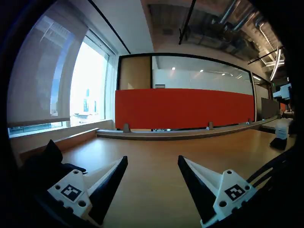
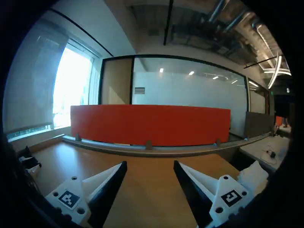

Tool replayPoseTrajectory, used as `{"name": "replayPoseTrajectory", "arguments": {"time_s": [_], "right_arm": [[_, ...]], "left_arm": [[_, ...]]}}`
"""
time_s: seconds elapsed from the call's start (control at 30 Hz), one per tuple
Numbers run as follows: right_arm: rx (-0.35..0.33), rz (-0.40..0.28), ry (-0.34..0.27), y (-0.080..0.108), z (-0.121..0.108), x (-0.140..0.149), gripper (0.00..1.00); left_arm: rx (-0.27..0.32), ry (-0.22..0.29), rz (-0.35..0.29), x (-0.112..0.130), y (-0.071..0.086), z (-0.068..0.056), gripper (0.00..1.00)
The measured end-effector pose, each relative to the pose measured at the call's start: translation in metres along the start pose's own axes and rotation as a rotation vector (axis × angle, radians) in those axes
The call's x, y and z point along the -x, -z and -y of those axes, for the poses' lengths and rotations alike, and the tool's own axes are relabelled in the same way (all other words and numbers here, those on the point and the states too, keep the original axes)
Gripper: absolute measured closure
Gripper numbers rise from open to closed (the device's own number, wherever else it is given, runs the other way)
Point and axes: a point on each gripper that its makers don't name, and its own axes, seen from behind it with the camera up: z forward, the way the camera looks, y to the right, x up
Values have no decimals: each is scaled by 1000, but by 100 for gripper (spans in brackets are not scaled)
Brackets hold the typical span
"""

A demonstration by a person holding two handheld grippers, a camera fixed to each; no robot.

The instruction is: Fold towel

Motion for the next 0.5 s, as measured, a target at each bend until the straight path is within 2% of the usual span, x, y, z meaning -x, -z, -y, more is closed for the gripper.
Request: {"name": "replayPoseTrajectory", "arguments": {"time_s": [0.2, 0.5], "right_arm": [[13, -32, -6, 0, -9, -9, 5], [23, -73, 16, 4, -21, -7, 4]], "left_arm": [[0, -1, 0, 0, 0, 0, 2], [0, -1, 0, 0, 0, 0, 2]]}}
